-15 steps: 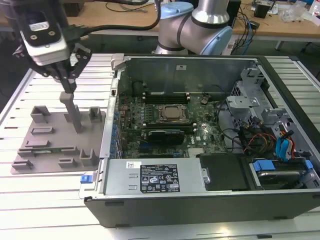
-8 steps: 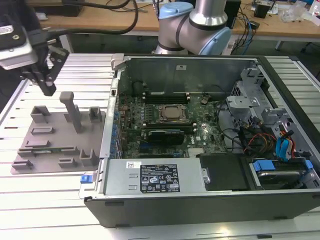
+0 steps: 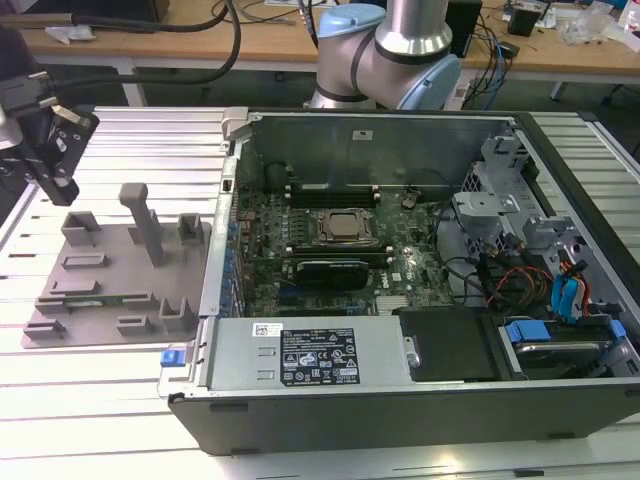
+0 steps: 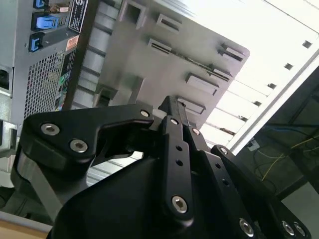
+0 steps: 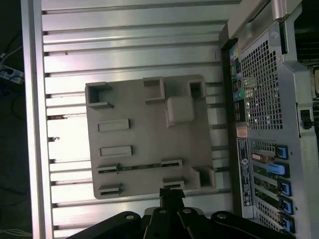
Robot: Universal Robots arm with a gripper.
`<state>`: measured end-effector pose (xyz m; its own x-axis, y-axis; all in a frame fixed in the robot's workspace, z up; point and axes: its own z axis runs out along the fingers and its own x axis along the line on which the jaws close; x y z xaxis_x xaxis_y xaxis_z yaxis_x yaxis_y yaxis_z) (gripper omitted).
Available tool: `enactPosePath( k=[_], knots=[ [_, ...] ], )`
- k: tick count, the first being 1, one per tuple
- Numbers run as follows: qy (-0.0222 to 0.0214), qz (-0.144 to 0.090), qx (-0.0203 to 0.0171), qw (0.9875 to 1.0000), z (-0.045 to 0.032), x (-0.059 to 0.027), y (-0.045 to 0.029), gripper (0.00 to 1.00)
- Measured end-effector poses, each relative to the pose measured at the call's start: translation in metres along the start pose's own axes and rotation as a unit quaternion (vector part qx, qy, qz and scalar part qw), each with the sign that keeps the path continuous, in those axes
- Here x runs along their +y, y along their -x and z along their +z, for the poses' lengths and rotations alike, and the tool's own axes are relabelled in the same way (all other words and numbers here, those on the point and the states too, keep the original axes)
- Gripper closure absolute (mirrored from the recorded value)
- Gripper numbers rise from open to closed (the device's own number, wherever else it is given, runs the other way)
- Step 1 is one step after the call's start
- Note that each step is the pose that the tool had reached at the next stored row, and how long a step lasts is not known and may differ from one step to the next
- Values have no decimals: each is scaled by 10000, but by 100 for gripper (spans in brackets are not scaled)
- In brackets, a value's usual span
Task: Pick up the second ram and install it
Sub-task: 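Reach for the second ram, then pick up the second ram and move it above second insertion slot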
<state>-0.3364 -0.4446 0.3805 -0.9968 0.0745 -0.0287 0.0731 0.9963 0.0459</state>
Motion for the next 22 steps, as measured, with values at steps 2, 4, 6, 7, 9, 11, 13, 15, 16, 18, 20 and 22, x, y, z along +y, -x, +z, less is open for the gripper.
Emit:
enactPosePath(
  k=[2,4,6,7,9,11,13,15,16,18,20,22],
  knots=[
    [0,0,0,10000,0,0,0,92],
    [0,0,0,10000,1,0,0,92],
    [0,-1,0,10000,1,0,0,92],
    [1,-43,2,10000,1,0,0,92],
    [9,-319,14,9995,1,0,0,92],
    [13,-456,21,9990,1,0,0,92],
    [18,-608,28,9981,1,0,0,92],
    [24,-809,37,9967,1,0,0,92],
    [29,-994,45,9950,1,0,0,92],
    [37,-1264,58,9920,1,-1,0,92],
    [41,-1434,66,9896,1,0,0,92],
    [46,-1602,73,9870,1,0,0,92]
  ],
)
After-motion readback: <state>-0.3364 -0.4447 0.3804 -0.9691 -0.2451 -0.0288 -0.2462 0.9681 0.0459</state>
